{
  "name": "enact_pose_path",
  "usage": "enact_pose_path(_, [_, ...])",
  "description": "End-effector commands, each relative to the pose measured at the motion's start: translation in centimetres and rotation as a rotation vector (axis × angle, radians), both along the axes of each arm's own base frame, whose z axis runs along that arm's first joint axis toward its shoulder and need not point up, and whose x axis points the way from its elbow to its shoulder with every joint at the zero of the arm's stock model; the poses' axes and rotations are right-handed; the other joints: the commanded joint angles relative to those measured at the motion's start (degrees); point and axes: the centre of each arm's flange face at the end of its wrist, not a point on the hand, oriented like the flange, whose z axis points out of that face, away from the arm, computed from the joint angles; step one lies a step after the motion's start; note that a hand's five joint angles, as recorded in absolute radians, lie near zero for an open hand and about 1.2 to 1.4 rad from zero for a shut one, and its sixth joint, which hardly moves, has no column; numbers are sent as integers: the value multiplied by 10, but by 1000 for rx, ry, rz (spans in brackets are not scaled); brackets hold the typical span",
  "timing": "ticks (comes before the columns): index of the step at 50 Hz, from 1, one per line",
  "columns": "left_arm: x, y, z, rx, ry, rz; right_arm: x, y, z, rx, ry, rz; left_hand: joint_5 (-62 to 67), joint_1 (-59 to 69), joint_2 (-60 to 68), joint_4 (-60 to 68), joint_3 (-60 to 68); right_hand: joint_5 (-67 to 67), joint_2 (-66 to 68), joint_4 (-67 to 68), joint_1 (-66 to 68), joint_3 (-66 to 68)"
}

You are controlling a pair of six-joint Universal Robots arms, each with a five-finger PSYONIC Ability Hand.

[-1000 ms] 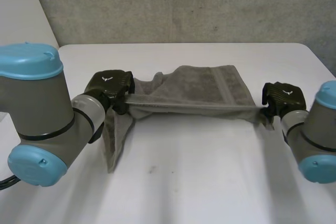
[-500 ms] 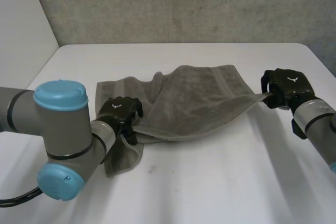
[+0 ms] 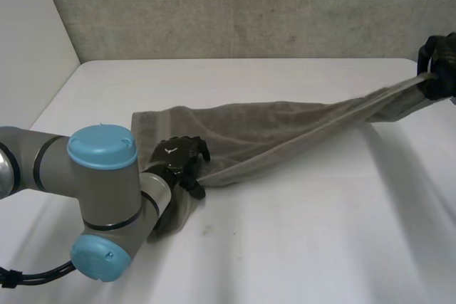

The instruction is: Fold the towel.

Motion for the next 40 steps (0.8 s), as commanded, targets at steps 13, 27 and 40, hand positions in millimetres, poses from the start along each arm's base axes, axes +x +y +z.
enact_pose_path(13, [2,22,-9,47,-49,-32,-24,-9,18,-42,3,-62,62,61,62,62,62,38,37,33,30,35])
enact_pose_path(27, [18,44,-11,110,-98,-32,-24,-12,10,-19,4,-63,265,265,265,266,265,38,37,33,30,35])
enact_pose_path(40, [29,50,-1,58,-192,-47,-20,-8,9,-3,17,-45,469,468,469,469,469,38,37,33,30,35])
